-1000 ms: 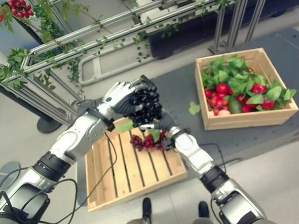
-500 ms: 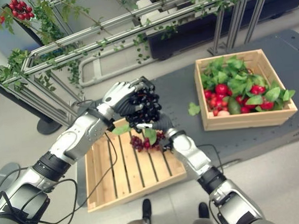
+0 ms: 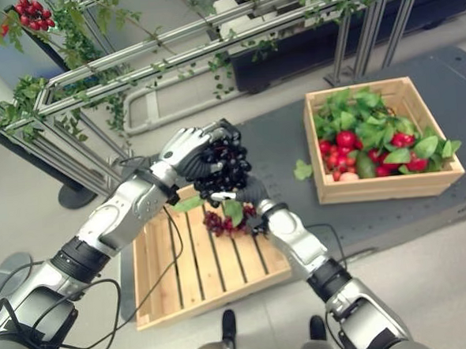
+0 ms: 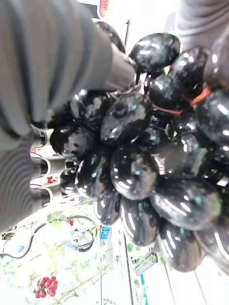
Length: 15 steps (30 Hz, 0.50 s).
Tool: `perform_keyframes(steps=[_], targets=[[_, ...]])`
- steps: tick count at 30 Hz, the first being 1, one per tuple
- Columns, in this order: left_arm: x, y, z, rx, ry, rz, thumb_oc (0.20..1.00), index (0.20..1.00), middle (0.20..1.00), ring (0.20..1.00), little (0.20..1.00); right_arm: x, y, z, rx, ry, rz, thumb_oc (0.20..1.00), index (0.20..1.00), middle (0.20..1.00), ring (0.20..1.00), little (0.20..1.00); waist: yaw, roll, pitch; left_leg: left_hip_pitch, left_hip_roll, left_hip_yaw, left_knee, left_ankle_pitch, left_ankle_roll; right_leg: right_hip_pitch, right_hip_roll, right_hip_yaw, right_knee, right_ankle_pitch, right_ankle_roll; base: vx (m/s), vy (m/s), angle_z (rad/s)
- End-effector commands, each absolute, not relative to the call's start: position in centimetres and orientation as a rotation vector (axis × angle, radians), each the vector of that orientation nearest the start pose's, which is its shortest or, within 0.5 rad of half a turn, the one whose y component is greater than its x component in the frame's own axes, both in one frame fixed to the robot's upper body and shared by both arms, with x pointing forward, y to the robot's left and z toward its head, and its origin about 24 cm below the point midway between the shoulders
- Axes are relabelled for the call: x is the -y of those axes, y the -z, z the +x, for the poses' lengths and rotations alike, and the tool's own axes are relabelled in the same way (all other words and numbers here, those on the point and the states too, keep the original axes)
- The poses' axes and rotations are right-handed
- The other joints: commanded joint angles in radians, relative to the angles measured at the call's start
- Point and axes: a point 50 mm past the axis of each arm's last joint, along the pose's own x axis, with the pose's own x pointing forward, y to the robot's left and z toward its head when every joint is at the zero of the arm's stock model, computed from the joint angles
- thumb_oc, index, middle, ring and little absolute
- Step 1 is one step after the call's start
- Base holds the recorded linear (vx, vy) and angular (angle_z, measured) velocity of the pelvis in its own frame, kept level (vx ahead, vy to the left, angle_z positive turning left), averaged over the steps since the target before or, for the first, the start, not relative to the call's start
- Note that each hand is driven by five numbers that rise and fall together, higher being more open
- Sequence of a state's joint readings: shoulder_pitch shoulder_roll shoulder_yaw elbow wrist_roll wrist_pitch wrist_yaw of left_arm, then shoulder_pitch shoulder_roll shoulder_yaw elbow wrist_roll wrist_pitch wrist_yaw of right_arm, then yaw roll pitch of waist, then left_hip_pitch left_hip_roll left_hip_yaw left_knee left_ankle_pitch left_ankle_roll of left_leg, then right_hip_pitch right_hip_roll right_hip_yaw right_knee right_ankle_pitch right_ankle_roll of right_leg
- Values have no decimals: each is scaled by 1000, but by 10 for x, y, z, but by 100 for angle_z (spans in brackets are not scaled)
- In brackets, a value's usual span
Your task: Pick up the fruits from the basket on one side to the basket on the other side
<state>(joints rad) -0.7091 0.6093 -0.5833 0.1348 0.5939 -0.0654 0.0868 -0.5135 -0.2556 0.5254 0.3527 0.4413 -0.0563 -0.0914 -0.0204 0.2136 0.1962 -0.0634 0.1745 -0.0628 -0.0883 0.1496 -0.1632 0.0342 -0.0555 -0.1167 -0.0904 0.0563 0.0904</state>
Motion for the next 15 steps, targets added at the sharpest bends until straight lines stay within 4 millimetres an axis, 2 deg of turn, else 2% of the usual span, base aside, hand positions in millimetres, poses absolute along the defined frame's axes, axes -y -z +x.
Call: perform_keyframes(steps=[1,3,4,8,13,15], targets=[[-95,-210,321,843,237,1128,200,200,200,200,200,16,-121,323,214,-521,81,1000,1000,1000,1000,1000,27,-56,-87,-53,-32,-15,62,-47,6,-5,41,-2,72,-159,-27,53,-5,0],[-94,-210,321,841,235,1115,200,200,200,200,200,12,-121,322,202,-520,135,1000,1000,1000,1000,1000,30,-56,-85,-52,-33,-15,62,-48,5,-2,40,-4,72,-160,-27,5,1,2],[-92,-211,321,850,238,1099,200,200,200,200,200,8,-118,322,162,-524,228,1000,1000,1000,1000,1000,32,-56,-84,-51,-34,-16,63,-49,6,-3,40,-8,74,-160,-27,2,3,3],[-91,-214,322,857,238,1100,200,200,200,200,200,5,-123,323,192,-547,174,1000,1000,1000,1000,1000,35,-57,-84,-51,-33,-17,62,-49,6,-3,39,-10,75,-161,-27,0,0,0],[-92,-212,321,854,241,1097,200,200,200,200,200,4,-119,323,185,-541,148,1000,1000,1000,1000,1000,38,-60,-85,-50,-32,-19,63,-49,6,-2,39,-11,75,-161,-27,8,-3,1],[-93,-211,321,850,242,1093,200,200,200,200,200,4,-120,323,199,-550,102,846,846,846,846,846,39,-60,-84,-51,-33,-21,63,-50,6,-2,39,-13,75,-162,-27,0,0,0]])
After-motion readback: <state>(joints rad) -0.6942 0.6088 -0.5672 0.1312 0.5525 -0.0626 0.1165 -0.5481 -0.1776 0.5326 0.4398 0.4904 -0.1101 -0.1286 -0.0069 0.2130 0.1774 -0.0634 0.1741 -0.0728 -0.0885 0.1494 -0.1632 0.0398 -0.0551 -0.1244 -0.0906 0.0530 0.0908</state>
